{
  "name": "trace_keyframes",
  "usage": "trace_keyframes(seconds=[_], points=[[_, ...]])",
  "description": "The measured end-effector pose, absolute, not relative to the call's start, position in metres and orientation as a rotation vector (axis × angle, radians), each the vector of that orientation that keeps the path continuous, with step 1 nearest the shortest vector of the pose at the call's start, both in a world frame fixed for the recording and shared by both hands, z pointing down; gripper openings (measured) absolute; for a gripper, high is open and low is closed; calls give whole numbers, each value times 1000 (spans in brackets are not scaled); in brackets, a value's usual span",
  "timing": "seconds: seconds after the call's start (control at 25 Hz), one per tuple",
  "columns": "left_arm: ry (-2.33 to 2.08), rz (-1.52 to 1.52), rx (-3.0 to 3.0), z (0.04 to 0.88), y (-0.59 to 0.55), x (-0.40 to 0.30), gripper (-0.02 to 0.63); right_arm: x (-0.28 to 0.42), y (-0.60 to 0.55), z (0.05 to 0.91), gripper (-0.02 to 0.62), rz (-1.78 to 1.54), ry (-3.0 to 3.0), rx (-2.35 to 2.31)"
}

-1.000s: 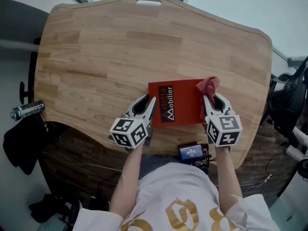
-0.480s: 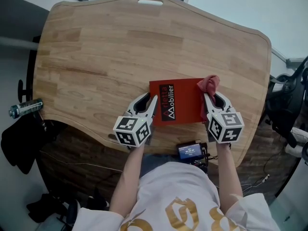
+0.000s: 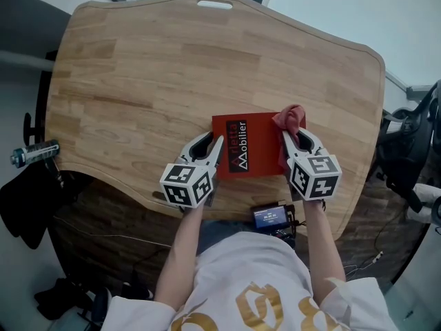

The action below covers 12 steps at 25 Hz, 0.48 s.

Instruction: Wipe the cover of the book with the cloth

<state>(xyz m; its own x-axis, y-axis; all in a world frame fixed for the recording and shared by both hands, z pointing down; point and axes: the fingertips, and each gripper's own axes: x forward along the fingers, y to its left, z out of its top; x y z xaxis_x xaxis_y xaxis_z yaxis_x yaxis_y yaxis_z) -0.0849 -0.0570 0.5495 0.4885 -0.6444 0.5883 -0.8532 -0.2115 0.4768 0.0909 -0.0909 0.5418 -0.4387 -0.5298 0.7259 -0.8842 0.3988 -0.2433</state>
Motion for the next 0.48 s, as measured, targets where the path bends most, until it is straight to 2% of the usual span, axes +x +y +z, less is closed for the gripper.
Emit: trace_keyframes(seconds=[0.48], points=[[-1233, 327, 1941, 550, -57, -85, 103, 67, -91, 542, 69, 846, -2139, 1129]])
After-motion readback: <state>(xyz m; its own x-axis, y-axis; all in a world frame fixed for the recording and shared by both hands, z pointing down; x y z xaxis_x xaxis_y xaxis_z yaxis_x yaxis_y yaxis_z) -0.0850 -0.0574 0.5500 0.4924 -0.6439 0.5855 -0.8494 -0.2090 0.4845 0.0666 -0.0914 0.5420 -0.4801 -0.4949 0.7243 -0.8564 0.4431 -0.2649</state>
